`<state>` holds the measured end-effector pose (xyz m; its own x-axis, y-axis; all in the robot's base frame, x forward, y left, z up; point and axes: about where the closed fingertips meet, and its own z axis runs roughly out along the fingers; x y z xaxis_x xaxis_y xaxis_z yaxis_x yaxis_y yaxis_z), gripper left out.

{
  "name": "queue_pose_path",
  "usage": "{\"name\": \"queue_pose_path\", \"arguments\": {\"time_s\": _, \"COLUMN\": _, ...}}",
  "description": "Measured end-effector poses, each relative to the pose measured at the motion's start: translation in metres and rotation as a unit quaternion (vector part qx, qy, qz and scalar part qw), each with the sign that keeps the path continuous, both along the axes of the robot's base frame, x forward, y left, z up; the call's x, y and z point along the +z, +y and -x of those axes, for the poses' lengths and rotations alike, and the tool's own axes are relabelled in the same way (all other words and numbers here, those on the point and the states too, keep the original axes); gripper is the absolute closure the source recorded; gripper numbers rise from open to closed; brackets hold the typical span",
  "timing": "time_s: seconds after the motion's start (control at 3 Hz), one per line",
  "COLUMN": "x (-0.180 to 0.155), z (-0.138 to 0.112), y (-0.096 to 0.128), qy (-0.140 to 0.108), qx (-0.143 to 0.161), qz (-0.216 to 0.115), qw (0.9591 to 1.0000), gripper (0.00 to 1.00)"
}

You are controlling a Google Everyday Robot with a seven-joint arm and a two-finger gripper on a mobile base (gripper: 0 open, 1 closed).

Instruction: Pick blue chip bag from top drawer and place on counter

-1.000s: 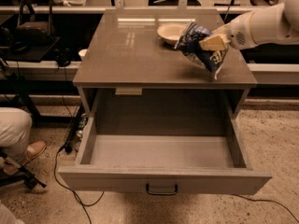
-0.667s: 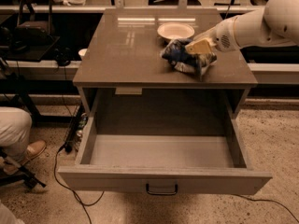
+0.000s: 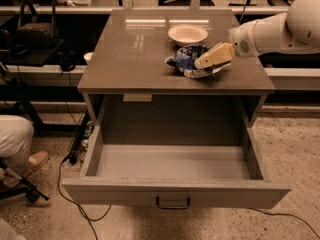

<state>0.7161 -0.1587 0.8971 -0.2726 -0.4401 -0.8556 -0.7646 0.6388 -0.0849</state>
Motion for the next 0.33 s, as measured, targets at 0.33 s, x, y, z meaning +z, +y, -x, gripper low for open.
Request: {"name": "queue_pose_path", "arguments": {"time_s": 0.33, "x": 0.0155, "z": 0.0196, "y": -0.0464, "qy": -0.007, "qx": -0.045, "qz": -0.008, "qw": 0.9989, "gripper": 0.00}}
